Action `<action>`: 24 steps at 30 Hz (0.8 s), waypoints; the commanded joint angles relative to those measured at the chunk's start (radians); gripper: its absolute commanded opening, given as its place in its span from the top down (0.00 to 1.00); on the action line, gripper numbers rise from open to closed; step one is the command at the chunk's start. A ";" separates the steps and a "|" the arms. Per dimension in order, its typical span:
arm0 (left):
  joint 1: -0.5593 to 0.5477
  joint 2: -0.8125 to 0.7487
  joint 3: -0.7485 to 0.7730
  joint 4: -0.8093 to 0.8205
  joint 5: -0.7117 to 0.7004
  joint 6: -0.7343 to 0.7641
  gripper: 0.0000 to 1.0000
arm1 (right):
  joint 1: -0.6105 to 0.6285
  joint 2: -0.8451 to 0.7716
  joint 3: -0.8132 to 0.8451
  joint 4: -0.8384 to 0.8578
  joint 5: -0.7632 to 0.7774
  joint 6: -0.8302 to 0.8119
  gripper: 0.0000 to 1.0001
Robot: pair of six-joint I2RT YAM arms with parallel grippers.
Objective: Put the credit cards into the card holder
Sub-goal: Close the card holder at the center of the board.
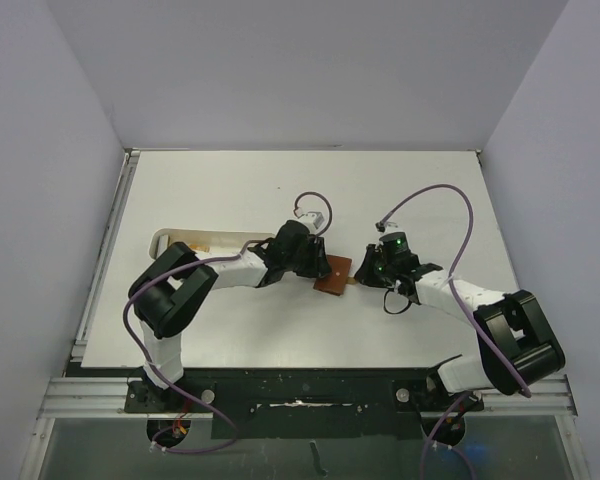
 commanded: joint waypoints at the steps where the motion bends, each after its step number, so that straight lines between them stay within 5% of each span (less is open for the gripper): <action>1: -0.029 -0.011 -0.020 -0.058 -0.034 -0.067 0.72 | -0.009 0.005 0.045 0.001 -0.027 -0.023 0.97; 12: -0.055 -0.066 -0.082 -0.051 -0.078 -0.246 0.73 | -0.010 0.024 0.039 0.092 -0.155 0.116 0.78; 24: -0.037 -0.123 -0.045 -0.064 -0.080 -0.284 0.72 | -0.014 0.037 0.026 0.136 -0.146 0.168 0.96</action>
